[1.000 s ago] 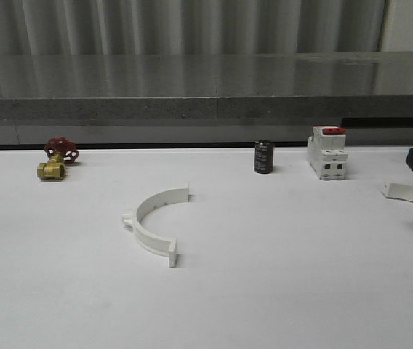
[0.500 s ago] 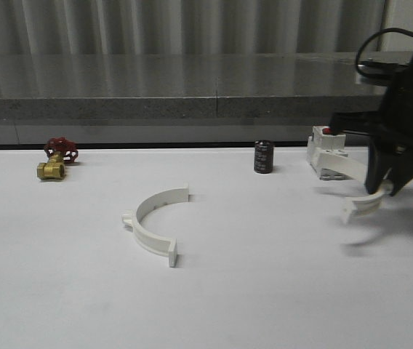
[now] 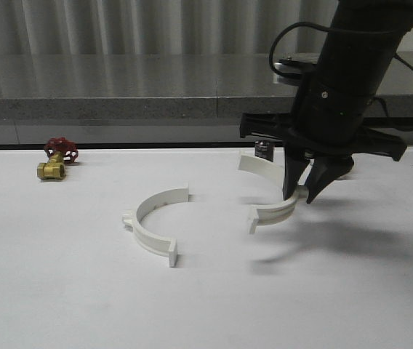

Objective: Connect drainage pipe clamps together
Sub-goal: 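Carry the clamp half to the first half, aligning their ends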

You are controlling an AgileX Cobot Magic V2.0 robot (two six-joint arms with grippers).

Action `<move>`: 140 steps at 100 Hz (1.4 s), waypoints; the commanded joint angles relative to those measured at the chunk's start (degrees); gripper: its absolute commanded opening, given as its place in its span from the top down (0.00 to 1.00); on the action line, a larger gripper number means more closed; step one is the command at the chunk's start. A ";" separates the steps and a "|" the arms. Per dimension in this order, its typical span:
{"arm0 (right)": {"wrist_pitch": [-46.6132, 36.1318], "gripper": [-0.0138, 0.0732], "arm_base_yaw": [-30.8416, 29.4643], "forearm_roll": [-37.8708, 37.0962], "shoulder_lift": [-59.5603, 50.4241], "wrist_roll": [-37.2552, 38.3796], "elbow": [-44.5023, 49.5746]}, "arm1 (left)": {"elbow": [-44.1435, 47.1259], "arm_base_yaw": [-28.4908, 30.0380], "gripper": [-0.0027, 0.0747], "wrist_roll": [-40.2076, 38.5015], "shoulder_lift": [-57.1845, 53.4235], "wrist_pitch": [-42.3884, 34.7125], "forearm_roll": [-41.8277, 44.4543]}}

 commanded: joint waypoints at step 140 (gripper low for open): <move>5.41 0.75 9.62 -11.19 8.13 17.94 -15.85 | -1.39 0.17 0.99 0.06 0.41 -4.75 0.11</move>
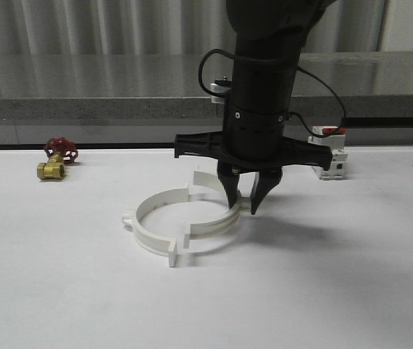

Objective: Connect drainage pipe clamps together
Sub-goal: 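Carry the clamp half to the first half, aligning their ends, then press the held half down onto the first half to close the ring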

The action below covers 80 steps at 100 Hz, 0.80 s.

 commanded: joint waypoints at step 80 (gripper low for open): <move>-2.85 0.75 1.08 0.69 -0.69 1.55 -1.93 | -1.39 0.17 0.99 0.06 0.41 -4.75 0.11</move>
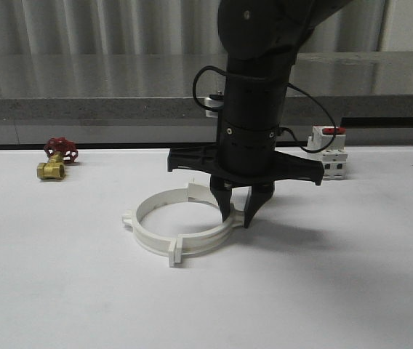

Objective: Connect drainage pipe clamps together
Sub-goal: 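Press the held half down onto the first half to close the ring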

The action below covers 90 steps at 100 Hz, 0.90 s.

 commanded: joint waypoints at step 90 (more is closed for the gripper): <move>-1.16 0.44 0.13 1.42 -2.09 0.05 -1.93 | -1.39 0.17 0.99 0.06 0.41 -4.75 0.11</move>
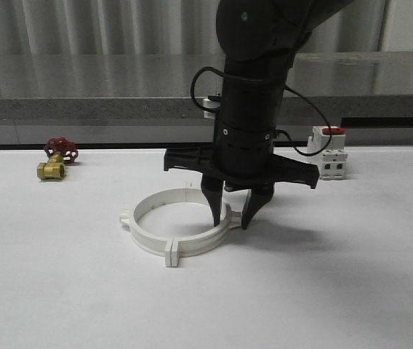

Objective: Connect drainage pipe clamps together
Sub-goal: 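Press the held half down onto the first half to close the ring, then open the right gripper and raise it away from the ring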

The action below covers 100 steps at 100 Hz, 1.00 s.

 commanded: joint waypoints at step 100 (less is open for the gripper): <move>4.65 0.19 0.08 -2.28 -9.24 -8.49 -7.51 | -1.39 0.17 0.99 0.06 0.41 -4.75 0.11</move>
